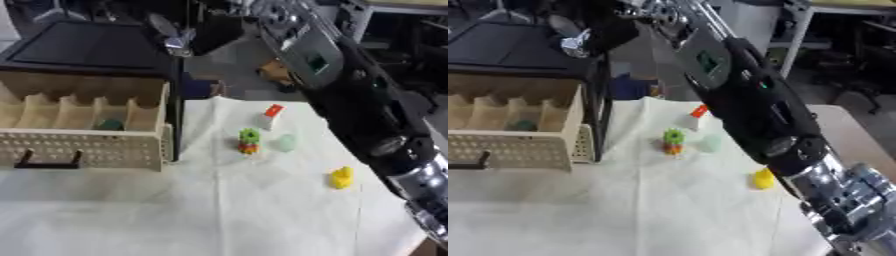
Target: Pick up objects from table and place into drawer.
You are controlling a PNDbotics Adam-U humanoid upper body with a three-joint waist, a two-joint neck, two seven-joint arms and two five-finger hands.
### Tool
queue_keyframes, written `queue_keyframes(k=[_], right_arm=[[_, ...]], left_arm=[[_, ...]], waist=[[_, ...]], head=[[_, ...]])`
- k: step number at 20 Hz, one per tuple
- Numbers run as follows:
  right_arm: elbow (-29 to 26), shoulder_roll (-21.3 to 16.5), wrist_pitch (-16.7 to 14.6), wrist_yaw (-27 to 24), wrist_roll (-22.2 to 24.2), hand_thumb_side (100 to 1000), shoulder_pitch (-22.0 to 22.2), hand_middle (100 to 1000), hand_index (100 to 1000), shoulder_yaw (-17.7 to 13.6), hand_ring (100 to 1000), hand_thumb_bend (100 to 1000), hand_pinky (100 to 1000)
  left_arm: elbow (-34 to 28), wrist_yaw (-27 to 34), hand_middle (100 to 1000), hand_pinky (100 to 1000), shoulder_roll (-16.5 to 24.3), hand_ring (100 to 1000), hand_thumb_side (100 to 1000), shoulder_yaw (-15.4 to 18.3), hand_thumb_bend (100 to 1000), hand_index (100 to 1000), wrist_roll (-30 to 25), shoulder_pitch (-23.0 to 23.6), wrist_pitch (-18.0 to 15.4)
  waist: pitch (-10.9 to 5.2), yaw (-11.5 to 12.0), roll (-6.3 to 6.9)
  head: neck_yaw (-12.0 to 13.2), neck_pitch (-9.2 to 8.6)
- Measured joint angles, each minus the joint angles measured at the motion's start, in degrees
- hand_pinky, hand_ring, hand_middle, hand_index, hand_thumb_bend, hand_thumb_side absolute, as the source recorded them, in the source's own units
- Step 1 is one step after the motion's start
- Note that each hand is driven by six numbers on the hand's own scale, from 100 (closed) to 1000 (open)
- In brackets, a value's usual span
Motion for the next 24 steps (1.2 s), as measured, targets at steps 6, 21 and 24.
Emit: queue_keyframes(k=[6, 21, 24], right_arm=[[1.9, 2.5, -0.1, 1.1, 0.1, 544, -0.7, 505, 642, 0.0, 545, 364, 433], [9.5, 6.9, -1.9, 4.9, 0.2, 510, -1.4, 523, 671, 0.0, 567, 426, 439], [9.7, 7.3, -2.4, 4.9, 0.7, 512, -1.4, 548, 706, 0.0, 584, 498, 453]], left_arm=[[0.0, 0.1, 478, 380, -0.3, 387, 1000, 0.0, 184, 803, 0.0, -0.1, 0.3], [0.0, 0.2, 477, 380, -0.8, 386, 1000, 0.0, 183, 801, -0.1, -0.2, 0.9], [0.0, 0.2, 476, 380, -0.8, 386, 1000, 0.0, 183, 800, -0.2, -0.2, 1.0]], waist=[[-0.01, 0.4, -0.1], [0.23, 1.4, -0.41], [0.33, 1.4, -0.41]], head=[[0.0, 0.8], [-0.3, 1.26], [-0.3, 1.28]])
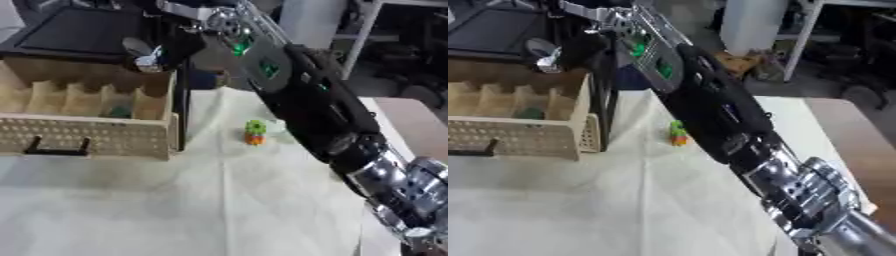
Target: Pick up objects from table and place into drawer.
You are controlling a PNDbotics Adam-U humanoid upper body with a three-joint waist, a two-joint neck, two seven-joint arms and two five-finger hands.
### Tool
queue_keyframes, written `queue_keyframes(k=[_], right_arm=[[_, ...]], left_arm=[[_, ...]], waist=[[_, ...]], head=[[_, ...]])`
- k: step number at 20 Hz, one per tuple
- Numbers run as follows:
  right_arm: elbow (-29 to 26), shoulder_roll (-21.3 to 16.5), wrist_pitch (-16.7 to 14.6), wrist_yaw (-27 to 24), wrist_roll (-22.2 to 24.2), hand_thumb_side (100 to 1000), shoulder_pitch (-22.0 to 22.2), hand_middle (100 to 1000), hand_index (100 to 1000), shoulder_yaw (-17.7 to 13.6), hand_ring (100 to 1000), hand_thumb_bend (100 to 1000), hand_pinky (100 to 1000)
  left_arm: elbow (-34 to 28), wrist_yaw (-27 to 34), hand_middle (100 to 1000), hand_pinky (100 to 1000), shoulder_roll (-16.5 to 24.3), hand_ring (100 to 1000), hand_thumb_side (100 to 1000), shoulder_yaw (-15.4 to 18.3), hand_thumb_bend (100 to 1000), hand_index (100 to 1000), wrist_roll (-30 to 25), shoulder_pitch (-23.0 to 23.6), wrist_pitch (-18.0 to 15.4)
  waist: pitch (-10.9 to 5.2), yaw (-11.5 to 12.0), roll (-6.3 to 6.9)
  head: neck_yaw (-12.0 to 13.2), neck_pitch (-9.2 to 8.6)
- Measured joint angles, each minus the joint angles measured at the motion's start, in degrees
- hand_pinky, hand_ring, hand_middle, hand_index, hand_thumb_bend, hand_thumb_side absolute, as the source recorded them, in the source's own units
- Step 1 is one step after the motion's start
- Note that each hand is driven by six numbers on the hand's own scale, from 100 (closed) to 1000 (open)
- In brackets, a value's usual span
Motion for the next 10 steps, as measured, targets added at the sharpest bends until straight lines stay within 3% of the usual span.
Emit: queue_keyframes(k=[4, 10], right_arm=[[0.2, 0.1, -0.4, 0.2, 0.9, 513, 0.0, 576, 744, 0.0, 602, 613, 468], [0.4, 0.5, -0.5, 0.3, 1.7, 512, -0.1, 573, 747, 0.0, 597, 640, 466]], left_arm=[[0.0, -0.1, 475, 379, 0.0, 386, 1000, 0.0, 183, 800, -0.1, 0.0, 0.1], [0.0, -0.2, 474, 379, 0.0, 386, 1000, 0.0, 184, 800, -0.1, 0.0, 0.1]], waist=[[0.05, 0.0, -0.01], [0.13, 0.0, -0.04]], head=[[0.0, 0.0], [0.0, 0.0]])
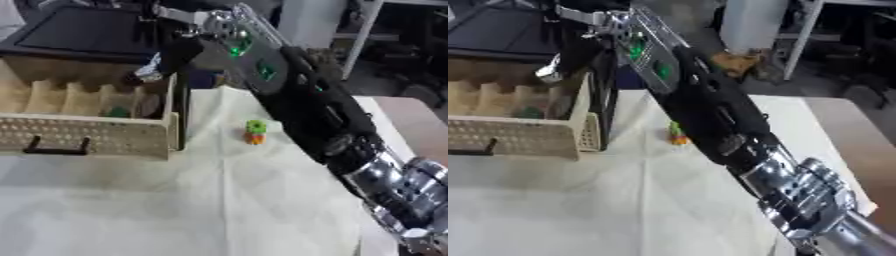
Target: Pick up objects from table and place into drawer.
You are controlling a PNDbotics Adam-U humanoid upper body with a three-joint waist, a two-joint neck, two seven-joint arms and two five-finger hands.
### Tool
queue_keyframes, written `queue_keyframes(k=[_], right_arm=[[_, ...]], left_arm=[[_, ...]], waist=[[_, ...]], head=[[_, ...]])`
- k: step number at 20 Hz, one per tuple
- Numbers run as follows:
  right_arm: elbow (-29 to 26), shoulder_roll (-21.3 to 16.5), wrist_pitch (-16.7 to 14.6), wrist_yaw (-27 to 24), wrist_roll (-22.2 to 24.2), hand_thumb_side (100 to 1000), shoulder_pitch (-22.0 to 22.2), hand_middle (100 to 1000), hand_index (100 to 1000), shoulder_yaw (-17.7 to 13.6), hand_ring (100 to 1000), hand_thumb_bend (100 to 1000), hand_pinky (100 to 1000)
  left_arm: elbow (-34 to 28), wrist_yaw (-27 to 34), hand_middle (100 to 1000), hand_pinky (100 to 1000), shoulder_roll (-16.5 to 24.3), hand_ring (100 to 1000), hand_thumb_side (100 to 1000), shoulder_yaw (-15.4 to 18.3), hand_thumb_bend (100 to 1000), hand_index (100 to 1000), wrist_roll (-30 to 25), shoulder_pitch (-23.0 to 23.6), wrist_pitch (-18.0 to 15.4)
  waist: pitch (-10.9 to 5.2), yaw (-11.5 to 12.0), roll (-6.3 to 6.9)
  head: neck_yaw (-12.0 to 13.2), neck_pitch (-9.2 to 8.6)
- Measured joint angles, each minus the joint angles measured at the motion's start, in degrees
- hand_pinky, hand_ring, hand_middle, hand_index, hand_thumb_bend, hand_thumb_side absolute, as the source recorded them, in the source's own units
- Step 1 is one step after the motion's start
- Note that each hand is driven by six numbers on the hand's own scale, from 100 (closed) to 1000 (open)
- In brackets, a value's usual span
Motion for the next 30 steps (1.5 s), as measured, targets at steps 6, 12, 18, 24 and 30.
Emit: queue_keyframes(k=[6, 12, 18, 24, 30], right_arm=[[-0.1, 0.1, 0.5, 0.0, -0.3, 542, -0.5, 563, 745, -0.3, 583, 636, 461], [-3.4, -0.3, 2.1, -1.2, -2.5, 626, -0.1, 545, 745, -2.1, 550, 621, 451], [-10.7, -2.8, 4.4, -4.8, -5.8, 675, 3.6, 532, 751, -4.5, 523, 596, 452], [-18.6, -5.3, 8.4, -9.5, -10.2, 757, 8.3, 527, 758, -8.8, 512, 555, 451], [-27.1, -8.2, 12.7, -14.7, -15.3, 723, 14.3, 531, 759, -14.3, 520, 511, 462]], left_arm=[[0.0, 0.0, 473, 378, 0.0, 385, 1000, 0.0, 182, 799, 0.0, 0.0, 0.0], [0.0, -0.2, 472, 378, 0.0, 384, 1000, 0.0, 180, 798, 0.0, 0.0, 0.0], [0.0, -0.2, 471, 378, 0.0, 383, 1000, 0.0, 175, 798, 0.3, 0.0, -0.3], [0.0, -0.6, 470, 377, -0.2, 381, 1000, 0.2, 164, 798, 0.7, 0.2, -0.8], [0.0, -2.2, 470, 378, -0.2, 376, 1000, 0.4, 133, 795, 0.5, 0.8, -1.0]], waist=[[0.01, -0.1, -0.08], [0.0, -0.4, 0.1], [0.0, -0.8, 1.26], [0.0, -1.5, 2.73], [0.02, -2.4, 3.98]], head=[[0.0, 0.0], [0.1, 0.0], [0.7, 0.55], [1.5, 0.79], [2.3, 0.75]])
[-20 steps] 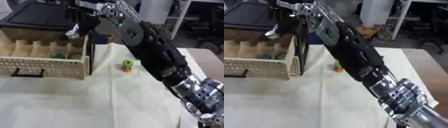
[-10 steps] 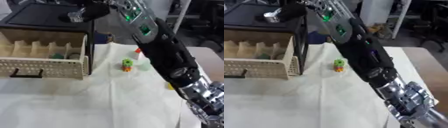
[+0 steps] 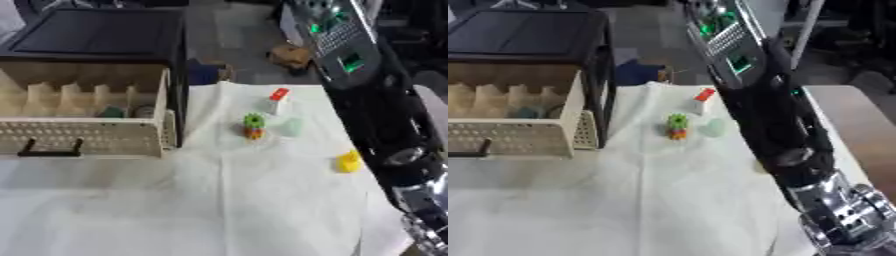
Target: Pick up objects from table and place into drawer.
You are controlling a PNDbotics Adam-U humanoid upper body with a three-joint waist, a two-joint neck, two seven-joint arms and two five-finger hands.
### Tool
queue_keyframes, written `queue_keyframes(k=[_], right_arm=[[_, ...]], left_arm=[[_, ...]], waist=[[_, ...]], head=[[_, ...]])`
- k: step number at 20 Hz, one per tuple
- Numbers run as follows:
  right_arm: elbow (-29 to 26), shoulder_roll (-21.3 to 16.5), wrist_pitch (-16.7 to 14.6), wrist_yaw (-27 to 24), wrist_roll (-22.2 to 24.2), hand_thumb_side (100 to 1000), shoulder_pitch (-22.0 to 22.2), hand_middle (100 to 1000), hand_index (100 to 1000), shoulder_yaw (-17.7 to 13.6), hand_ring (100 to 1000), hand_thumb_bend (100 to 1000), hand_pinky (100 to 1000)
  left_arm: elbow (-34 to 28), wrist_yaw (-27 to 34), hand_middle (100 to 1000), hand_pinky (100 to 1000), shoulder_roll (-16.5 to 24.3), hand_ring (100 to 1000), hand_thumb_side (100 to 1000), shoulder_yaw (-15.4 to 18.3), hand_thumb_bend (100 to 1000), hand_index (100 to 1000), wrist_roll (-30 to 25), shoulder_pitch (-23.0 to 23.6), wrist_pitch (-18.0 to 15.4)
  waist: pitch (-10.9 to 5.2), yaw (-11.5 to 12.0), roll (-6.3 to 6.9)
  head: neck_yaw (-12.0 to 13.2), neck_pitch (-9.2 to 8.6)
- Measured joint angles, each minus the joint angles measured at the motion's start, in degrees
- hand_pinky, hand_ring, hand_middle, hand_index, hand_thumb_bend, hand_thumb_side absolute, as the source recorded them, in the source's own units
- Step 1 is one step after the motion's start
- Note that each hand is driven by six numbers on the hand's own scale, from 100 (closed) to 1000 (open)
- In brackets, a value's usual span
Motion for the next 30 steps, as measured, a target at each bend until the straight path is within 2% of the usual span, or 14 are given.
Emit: queue_keyframes(k=[2, 3, 4, 5, 6, 8, 10, 11, 14, 21, 25, 27, 30], right_arm=[[-2.9, -1.1, 1.2, -1.8, -1.8, 710, 2.5, 533, 765, -1.3, 522, 438, 465], [-4.4, -1.6, 1.8, -2.7, -2.8, 749, 3.7, 536, 769, -2.0, 526, 373, 476], [-6.1, -2.1, 2.6, -3.8, -4.6, 765, 5.1, 538, 772, -2.5, 528, 362, 478], [-7.9, -2.6, 3.5, -5.1, -7.0, 818, 6.6, 547, 781, -2.7, 536, 327, 497], [-9.6, -3.2, 4.4, -6.6, -9.7, 831, 8.1, 550, 783, -2.7, 538, 317, 503], [-12.4, -4.4, 5.9, -9.7, -14.8, 886, 10.7, 563, 797, -2.7, 548, 223, 526], [-14.7, -5.7, 6.5, -12.1, -19.6, 855, 13.0, 575, 801, -2.7, 561, 103, 545], [-15.6, -6.2, 6.4, -12.9, -21.9, 796, 14.1, 583, 804, -2.7, 567, 100, 553], [-18.0, -7.4, 4.9, -14.0, -27.0, 823, 17.2, 601, 816, -2.8, 582, 100, 573], [-19.6, -7.6, -1.2, -14.5, -34.9, 1000, 24.4, 618, 833, -5.5, 590, 100, 573], [-19.7, -7.4, -5.4, -15.1, -37.7, 1000, 28.3, 624, 840, -6.9, 605, 100, 619], [-19.7, -7.3, -7.4, -15.9, -38.2, 1000, 30.2, 625, 843, -7.6, 608, 100, 627], [-19.7, -7.3, -9.6, -16.8, -38.3, 1000, 32.1, 625, 843, -8.6, 609, 100, 628]], left_arm=[[0.0, -0.6, 470, 378, 0.0, 375, 1000, 0.0, 123, 793, -0.1, 0.2, -0.1], [0.0, -0.8, 470, 378, 0.0, 375, 1000, 0.0, 113, 774, -0.2, 0.2, -0.2], [0.0, -1.1, 470, 379, 0.0, 375, 1000, 0.1, 112, 771, -0.2, 0.2, -0.4], [0.0, -1.4, 469, 381, 0.0, 374, 1000, 0.1, 100, 769, -0.2, 0.2, -0.6], [0.0, -1.7, 469, 382, 0.1, 374, 1000, 0.1, 100, 768, -0.2, 0.2, -0.8], [0.0, -2.2, 465, 381, 0.3, 372, 1000, 0.1, 100, 769, -0.2, 0.2, -1.5], [0.0, -2.6, 463, 383, 0.7, 371, 1000, 0.1, 100, 769, -0.3, 0.2, -2.4], [0.0, -2.7, 462, 383, 1.1, 369, 1000, 0.1, 100, 769, -0.3, 0.2, -3.0], [0.0, -3.8, 458, 383, 2.5, 363, 1000, 0.0, 100, 759, -0.7, 0.2, -5.0], [0.0, -9.5, 444, 371, 8.0, 340, 1000, -0.6, 100, 765, -2.8, 0.7, -11.6], [0.0, -13.9, 427, 345, 11.6, 317, 1000, -1.2, 100, 755, -5.0, 2.0, -15.3], [0.0, -16.4, 399, 309, 13.6, 286, 1000, -1.5, 100, 729, -5.8, 2.8, -16.9], [0.0, -20.0, 396, 304, 16.5, 282, 1000, -1.6, 100, 726, -6.3, 4.0, -18.8]], waist=[[0.02, -0.2, 0.35], [0.03, -0.4, 0.55], [0.04, -0.5, 0.69], [0.05, -0.5, 0.82], [0.06, -0.6, 0.93], [0.1, -0.8, 1.1], [0.2, -0.9, 1.24], [0.24, -1.0, 1.32], [0.4, -1.2, 1.53], [1.07, -1.9, 2.37], [1.54, -2.3, 2.61], [1.76, -2.4, 2.68], [1.95, -2.6, 2.77]], head=[[0.3, -0.07], [0.4, -0.17], [0.5, -0.21], [0.6, -0.22], [0.7, -0.23], [0.9, -0.23], [1.0, -0.23], [1.1, -0.23], [1.4, -0.24], [2.0, -0.27], [2.5, -0.34], [2.8, -0.49], [3.1, -0.73]])
